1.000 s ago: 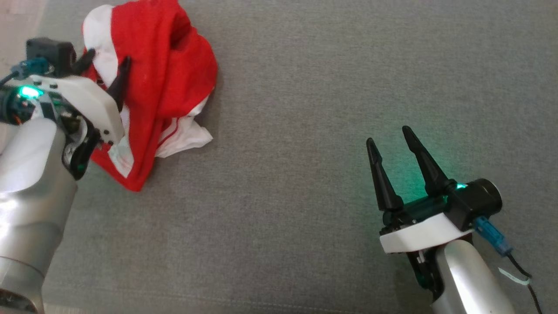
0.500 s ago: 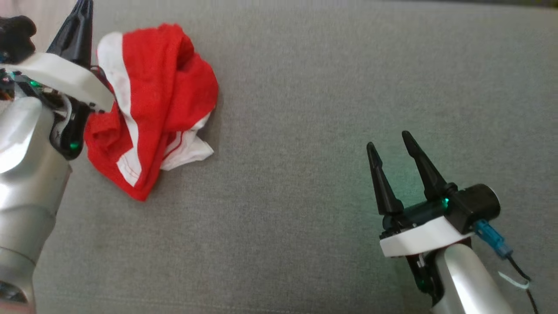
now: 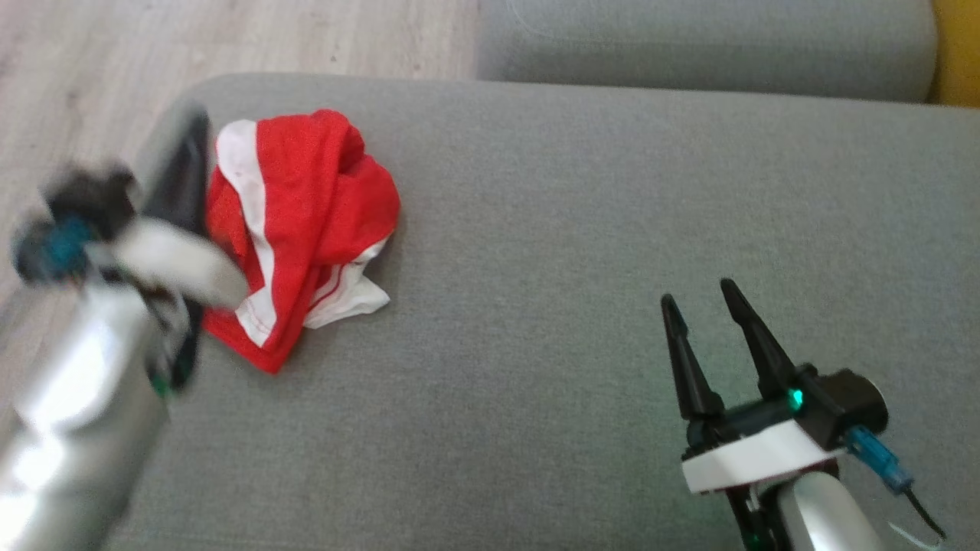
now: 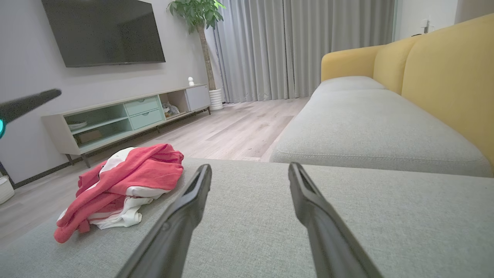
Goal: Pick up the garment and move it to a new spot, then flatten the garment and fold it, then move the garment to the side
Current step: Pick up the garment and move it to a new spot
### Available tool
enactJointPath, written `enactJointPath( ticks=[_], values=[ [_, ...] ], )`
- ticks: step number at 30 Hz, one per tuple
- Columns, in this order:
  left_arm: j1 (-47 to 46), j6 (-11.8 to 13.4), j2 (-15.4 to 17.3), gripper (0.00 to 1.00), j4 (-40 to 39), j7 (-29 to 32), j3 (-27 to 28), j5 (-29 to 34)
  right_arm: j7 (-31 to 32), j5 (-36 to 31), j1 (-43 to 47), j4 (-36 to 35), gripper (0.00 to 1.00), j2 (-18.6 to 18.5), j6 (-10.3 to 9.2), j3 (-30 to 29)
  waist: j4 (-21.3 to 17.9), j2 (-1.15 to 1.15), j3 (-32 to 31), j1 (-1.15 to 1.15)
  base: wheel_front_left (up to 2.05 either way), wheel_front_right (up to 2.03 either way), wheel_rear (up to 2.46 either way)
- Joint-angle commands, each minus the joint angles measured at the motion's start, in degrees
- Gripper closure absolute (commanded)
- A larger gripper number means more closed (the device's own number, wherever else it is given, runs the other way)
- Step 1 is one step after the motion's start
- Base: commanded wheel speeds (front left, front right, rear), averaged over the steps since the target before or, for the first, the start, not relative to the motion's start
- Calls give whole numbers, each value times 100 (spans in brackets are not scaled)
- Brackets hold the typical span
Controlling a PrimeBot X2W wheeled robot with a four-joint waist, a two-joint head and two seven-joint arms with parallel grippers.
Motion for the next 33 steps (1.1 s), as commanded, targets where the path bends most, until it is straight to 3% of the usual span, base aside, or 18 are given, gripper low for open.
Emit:
enactJointPath(
  ticks=[1, 4, 5, 6, 7, 8, 12, 16, 26, 33],
  values=[
    [7, 149, 314, 100, -307, -86, 203, 81, -61, 39, -16, -188, 0, -18, -4, 63, 100, 0, -113, 1, 0, 0, 0],
    [705, 571, 367, 100, -805, -170, 232, 93, -61, 3, 66, -185, 0, -18, -4, 67, 202, 0, -227, 1, 0, 0, 0],
    [917, 715, 382, 93, -973, -197, 227, 137, -61, -15, 86, -188, 0, -18, -4, 73, 245, 0, -261, 1, 0, 0, 0],
    [1123, 862, 388, 63, -1131, -220, 214, 192, -61, -38, 110, -185, 0, -18, -4, 66, 295, 0, -300, 1, 0, 0, 0],
    [1329, 1000, 381, 22, -1281, -237, 205, 232, -61, -45, 137, -181, 0, -18, -4, 50, 341, 0, -338, 1, 0, 0, 0],
    [1536, 1119, 351, 0, -1424, -250, 203, 235, -61, -46, 164, -177, 0, -18, -4, 32, 387, 0, -376, 1, 0, 0, 0],
    [2270, 1659, 238, 0, -1921, -294, 232, 427, -61, -53, 216, -188, 0, -18, -4, 13, 500, 0, -425, 1, 0, 0, 0],
    [2755, 1969, 44, 0, -2312, -308, 457, 664, -61, -33, 241, -196, 0, -18, -4, -75, 584, 0, -413, 1, 0, 0, 0],
    [2935, 1676, -112, 0, -2518, -310, 678, 1073, -61, -52, 186, -183, 0, -18, -4, 24, 545, 0, -254, 1, 0, 0, 0],
    [2165, 1346, 159, 0, -2183, -66, 722, 1178, -61, -149, -58, -241, 0, -18, -4, 156, 201, 0, 283, 1, 0, 0, 0]
  ],
)
